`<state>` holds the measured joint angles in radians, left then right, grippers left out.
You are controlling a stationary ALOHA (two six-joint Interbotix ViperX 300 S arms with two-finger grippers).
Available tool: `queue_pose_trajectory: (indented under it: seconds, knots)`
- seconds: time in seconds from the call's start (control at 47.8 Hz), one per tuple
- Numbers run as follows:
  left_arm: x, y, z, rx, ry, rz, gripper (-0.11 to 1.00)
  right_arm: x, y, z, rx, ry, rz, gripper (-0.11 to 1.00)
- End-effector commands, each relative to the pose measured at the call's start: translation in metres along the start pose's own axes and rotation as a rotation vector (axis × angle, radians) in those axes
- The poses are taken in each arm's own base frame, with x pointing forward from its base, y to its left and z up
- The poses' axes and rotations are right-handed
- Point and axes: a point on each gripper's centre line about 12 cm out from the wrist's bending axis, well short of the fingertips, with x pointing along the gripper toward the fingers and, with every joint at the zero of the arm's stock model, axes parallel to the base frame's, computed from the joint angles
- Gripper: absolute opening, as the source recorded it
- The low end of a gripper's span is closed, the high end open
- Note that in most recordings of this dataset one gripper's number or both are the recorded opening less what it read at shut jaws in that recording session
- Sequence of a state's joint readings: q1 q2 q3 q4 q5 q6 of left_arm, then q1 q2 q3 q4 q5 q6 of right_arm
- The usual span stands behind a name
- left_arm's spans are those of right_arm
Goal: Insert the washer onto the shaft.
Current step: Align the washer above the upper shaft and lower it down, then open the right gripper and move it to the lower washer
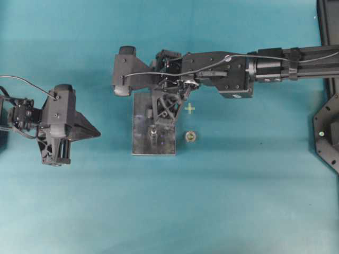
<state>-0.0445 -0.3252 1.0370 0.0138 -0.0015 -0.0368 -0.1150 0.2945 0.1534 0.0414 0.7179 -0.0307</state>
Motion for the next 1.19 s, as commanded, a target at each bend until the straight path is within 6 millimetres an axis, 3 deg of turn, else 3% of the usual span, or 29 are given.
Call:
queue_pose_trajectory:
  seconds: [0.0,0.355,0.481,0.669,0.836,1.171]
  knots:
    - [-0.001,-0.002,0.011,0.004,-0.034,-0.006,0.00,-0.015,0.007,0.010,0.004,-0.042,0.020,0.80]
    - [-0.001,-0.002,0.011,0.004,-0.037,-0.006,0.00,0.001,-0.032,0.002,0.039,-0.004,-0.036,0.79]
    - [-0.001,-0.002,0.011,0.002,-0.043,-0.006,0.00,0.001,-0.029,0.002,0.031,0.001,-0.037,0.76]
    - [-0.001,-0.002,0.011,0.004,-0.044,-0.006,0.00,-0.004,0.002,0.004,-0.014,-0.004,-0.005,0.68]
    - [-0.001,-0.002,0.011,0.003,-0.044,-0.005,0.00,-0.010,0.017,0.004,-0.030,-0.004,0.014,0.67]
    - [-0.001,-0.003,0.012,0.006,-0.047,-0.009,0.00,-0.027,-0.002,-0.005,0.047,-0.006,-0.004,0.67]
